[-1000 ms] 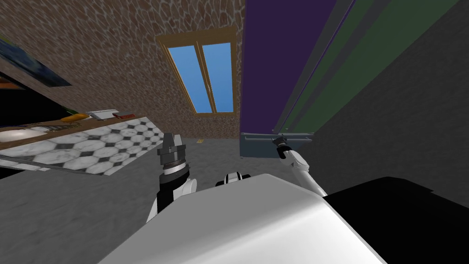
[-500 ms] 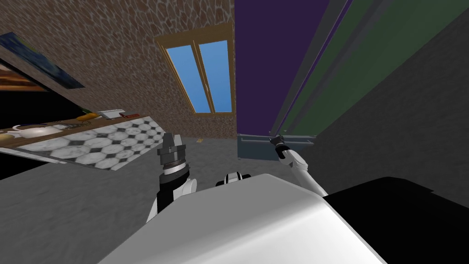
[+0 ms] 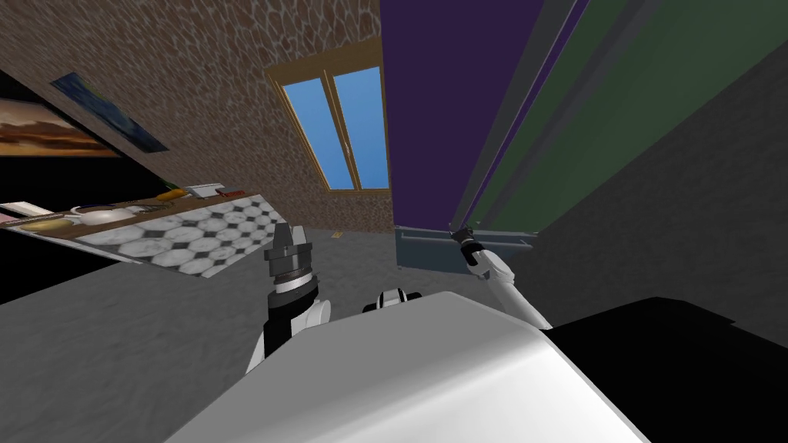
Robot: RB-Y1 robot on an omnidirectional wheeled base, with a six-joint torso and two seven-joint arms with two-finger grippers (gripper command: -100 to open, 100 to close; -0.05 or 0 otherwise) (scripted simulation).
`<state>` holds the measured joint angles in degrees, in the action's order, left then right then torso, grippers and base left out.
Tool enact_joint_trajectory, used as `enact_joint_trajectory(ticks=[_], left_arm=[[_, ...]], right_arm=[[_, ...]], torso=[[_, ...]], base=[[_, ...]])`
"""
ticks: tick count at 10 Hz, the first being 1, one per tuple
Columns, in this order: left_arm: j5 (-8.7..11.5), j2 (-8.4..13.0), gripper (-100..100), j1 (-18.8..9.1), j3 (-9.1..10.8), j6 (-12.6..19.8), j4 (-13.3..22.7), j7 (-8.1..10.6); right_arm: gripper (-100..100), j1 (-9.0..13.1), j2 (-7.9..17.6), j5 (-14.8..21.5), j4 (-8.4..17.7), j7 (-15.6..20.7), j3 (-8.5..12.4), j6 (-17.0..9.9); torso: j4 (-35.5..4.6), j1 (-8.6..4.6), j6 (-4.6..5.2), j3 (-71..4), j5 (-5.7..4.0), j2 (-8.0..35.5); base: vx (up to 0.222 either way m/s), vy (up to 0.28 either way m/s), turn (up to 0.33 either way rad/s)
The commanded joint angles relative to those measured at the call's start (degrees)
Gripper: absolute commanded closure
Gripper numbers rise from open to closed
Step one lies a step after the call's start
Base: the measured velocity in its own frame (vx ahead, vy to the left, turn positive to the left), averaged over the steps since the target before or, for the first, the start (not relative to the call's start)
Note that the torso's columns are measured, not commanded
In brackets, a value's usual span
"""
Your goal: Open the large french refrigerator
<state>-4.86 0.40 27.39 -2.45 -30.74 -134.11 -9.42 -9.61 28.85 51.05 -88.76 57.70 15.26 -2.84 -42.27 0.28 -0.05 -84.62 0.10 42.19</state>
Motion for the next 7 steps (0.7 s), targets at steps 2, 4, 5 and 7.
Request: enact_joint_trajectory(ticks=[2,4,5,7], left_arm=[[0.0,0.0,0,0.0,0.00,0.0,0.0,0.00],[0.0,0.0,0,0.0,-0.02,0.0,0.0,0.00],[0.0,0.0,0,0.0,-0.02,0.0,0.0,0.00],[0.0,0.0,0,0.0,-0.02,0.0,0.0,0.00]], right_arm=[[100,-0.1,-0.5,0.1,0.1,0.2,1.1,-2.0],[100,-0.1,-0.8,0.1,0.1,0.3,1.7,-3.0],[100,-0.1,-1.0,0.2,0.1,0.4,2.3,-4.0],[100,-0.2,-1.5,0.3,0.0,0.6,3.5,-5.9]], torso=[[-0.1,-0.12,0.14,0.1,0.06,0.2],[-0.1,0.51,0.00,0.2,0.16,0.4],[-0.2,0.35,-0.13,0.2,0.15,0.3],[-0.2,0.26,-0.12,0.2,0.19,0.3]], base=[[0.006,0.079,-0.053],[0.005,0.227,-0.116],[-0.030,0.251,-0.115],[-0.046,0.281,-0.101]])
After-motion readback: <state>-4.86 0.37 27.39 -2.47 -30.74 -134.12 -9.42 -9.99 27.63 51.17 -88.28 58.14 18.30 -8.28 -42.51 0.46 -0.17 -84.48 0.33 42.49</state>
